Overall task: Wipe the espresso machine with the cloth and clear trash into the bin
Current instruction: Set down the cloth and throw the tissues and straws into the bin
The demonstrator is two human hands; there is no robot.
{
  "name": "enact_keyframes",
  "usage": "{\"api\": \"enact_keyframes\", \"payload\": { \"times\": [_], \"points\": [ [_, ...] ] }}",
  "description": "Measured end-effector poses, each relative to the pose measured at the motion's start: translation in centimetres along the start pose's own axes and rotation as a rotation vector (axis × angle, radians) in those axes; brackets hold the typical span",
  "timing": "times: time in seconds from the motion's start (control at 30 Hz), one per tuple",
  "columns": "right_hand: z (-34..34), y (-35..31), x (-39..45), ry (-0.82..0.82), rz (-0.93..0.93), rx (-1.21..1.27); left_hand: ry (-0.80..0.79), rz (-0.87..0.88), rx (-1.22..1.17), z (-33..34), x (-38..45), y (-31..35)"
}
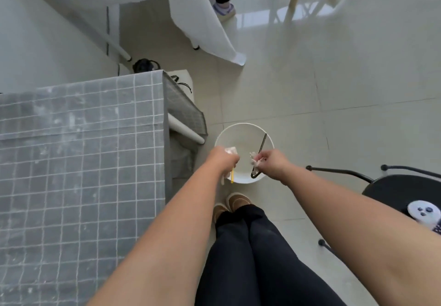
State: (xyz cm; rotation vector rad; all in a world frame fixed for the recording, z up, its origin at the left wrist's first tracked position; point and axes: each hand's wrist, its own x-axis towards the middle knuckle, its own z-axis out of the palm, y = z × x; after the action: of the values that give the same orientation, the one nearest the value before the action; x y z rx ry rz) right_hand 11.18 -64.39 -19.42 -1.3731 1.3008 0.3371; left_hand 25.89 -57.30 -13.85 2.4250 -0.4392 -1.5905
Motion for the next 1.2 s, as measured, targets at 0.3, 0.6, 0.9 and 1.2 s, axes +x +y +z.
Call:
{"api": "enact_keyframes", "payload": {
  "times": [0.3, 0.6, 0.9, 1.2],
  "points": [
    [2.0, 0.2, 6.0, -0.022, 0.123, 0.091, -0.112, -0.081, -0.155, 3.8, 6.9, 0.2],
    [2.5, 0.0, 7.5, -0.05, 0.338, 0.292, -0.155, -0.247, -0.393, 3.6, 8.9, -1.0],
    [0.5, -4.5, 2.1, 0.038, 0.227, 0.623, 0.08, 0.016, -0.639, -0.3, -0.7, -1.1],
    [4.2, -13.9, -8.9, -0.213, 0.02, 0.552, 0.318, 0.228, -0.854, -7.8, -17.4, -8.2]
  ]
}}
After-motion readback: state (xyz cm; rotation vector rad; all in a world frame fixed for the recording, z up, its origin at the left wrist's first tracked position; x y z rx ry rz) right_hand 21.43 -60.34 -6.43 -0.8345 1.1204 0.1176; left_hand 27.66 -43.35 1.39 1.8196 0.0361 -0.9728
